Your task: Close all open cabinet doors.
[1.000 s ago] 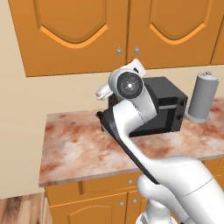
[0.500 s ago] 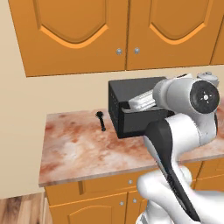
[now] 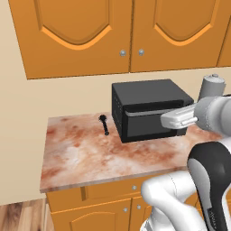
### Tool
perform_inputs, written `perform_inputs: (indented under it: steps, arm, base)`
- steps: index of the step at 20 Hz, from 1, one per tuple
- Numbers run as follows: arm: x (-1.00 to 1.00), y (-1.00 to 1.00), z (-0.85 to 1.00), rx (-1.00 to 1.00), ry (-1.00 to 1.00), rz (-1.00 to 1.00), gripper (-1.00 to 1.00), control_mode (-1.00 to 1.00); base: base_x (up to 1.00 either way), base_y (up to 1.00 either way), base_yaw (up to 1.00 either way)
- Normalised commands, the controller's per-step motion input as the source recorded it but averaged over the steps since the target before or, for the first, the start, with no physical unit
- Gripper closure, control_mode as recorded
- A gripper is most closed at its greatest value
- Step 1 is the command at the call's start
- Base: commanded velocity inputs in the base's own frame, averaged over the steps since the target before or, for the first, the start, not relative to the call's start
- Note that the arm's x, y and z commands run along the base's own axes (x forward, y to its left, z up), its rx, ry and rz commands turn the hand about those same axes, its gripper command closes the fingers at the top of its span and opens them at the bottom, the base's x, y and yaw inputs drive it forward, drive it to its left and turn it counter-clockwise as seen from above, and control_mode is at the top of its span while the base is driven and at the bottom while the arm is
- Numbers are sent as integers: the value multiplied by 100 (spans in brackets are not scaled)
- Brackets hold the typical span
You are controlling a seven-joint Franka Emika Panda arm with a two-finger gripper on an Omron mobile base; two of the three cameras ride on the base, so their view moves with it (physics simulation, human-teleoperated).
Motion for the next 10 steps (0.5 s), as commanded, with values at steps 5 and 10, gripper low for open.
perform_inputs:
  steps: [5,10]
  arm:
    - [0,1,0,-1,0,0,-100,-100]
    - [-1,0,0,0,0,0,-100,-100]
  base:
    - [0,0,0]
    - [0,0,0]
